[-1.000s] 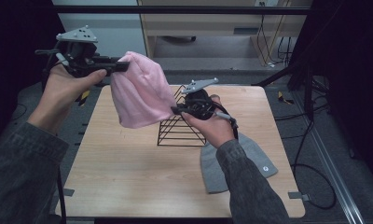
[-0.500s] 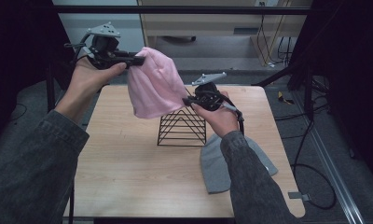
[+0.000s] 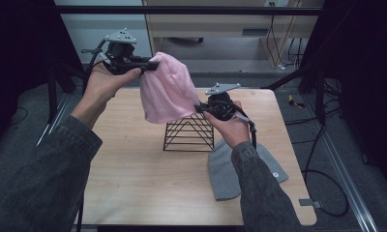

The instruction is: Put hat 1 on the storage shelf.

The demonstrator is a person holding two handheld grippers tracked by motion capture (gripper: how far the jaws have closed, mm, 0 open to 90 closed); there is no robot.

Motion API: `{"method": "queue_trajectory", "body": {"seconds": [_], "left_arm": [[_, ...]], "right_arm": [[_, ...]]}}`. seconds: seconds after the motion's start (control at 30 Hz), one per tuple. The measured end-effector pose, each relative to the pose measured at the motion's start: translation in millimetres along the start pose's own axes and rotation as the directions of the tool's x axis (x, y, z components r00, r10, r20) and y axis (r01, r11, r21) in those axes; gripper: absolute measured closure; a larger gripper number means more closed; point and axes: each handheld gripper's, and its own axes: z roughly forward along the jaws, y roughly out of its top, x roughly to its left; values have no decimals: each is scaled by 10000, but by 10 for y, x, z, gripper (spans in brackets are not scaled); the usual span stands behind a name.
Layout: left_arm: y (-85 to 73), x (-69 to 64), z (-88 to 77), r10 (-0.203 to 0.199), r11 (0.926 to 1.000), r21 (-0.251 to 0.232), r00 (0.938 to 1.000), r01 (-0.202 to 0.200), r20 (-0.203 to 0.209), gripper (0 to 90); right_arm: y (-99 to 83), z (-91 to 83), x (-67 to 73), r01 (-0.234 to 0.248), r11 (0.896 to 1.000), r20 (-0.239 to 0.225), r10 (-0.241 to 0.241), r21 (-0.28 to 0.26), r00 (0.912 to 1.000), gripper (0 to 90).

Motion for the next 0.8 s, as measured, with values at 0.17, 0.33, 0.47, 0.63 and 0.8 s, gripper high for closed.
{"method": "queue_trajectory", "body": {"seconds": [0.17, 0.33, 0.47, 0.63, 0.8], "left_arm": [[-19, -23, 49, 122, 9999, -23, 9999, -123, -54, 779], [-14, -57, 90, 178, 9998, -23, 9998, -178, 2, 779], [-32, -95, 135, 285, 9996, -70, 9996, -284, 36, 779], [-76, -109, 192, 320, 9994, -96, 9995, -319, 72, 778], [-82, -144, 223, 423, 9990, -157, 9990, -420, 147, 778]], "right_arm": [[-50, -5, -8, 29, 10000, 76, -29, 5, 10000, 833], [-100, -17, -21, -32, 10000, 116, 33, -35, 9999, 833], [-152, -32, -32, -29, 10000, 173, 30, -40, 9998, 833], [-215, -13, -42, 41, 10000, 324, -43, 41, 9995, 833], [-259, -20, -37, 107, 9999, 374, -109, 67, 9992, 834]]}}
